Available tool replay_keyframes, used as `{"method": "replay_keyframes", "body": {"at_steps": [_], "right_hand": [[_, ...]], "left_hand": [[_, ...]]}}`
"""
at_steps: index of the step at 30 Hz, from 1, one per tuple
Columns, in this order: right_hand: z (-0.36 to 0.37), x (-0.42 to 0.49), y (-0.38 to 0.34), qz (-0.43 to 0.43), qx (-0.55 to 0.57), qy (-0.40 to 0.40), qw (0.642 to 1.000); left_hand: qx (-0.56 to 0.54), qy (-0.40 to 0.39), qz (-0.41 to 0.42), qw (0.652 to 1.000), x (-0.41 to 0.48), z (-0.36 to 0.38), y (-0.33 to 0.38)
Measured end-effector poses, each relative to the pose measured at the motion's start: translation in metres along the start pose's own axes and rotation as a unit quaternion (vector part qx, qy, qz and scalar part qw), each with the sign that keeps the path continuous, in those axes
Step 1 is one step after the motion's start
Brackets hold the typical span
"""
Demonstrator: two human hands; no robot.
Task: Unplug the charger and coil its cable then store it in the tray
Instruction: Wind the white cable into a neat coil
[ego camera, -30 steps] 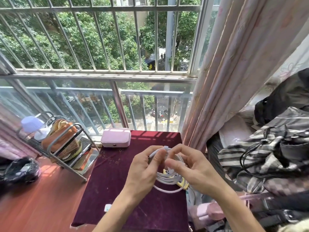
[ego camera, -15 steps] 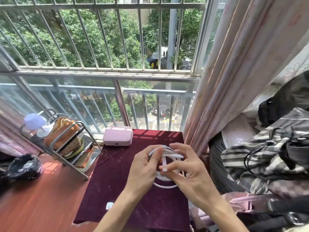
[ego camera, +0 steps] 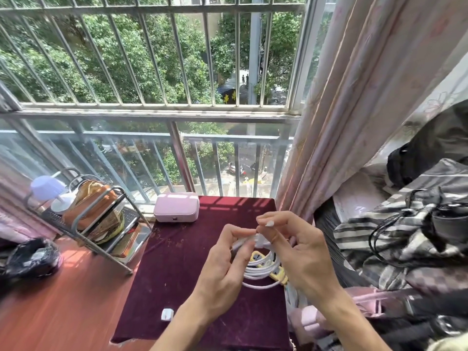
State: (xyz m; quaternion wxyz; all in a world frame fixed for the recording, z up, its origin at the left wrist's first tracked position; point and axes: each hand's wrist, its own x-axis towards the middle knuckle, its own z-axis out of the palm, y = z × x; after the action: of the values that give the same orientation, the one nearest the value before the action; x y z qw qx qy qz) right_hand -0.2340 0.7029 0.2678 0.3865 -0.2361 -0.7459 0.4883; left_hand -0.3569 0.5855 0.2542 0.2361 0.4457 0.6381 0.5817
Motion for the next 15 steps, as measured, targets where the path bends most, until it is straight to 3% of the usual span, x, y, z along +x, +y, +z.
{"method": "replay_keyframes", "body": {"at_steps": [6, 11, 15], "right_hand": [[0.004, 0.002, 0.0, 0.046, 0.079, -0.026, 0.995], [0.005, -0.002, 0.001, 0.012, 0.078, 0.0, 0.997], [0.005, -0.003, 0.001, -0.096, 0.007, 0.018, 0.995]], "left_hand": [[-0.043, 0.004, 0.039, 0.998, -0.007, 0.001, 0.006], [-0.182, -0.052, -0.103, 0.977, 0.002, -0.013, 0.02], [-0.131, -0.142, -0.154, 0.969, 0.015, -0.026, 0.03]]}}
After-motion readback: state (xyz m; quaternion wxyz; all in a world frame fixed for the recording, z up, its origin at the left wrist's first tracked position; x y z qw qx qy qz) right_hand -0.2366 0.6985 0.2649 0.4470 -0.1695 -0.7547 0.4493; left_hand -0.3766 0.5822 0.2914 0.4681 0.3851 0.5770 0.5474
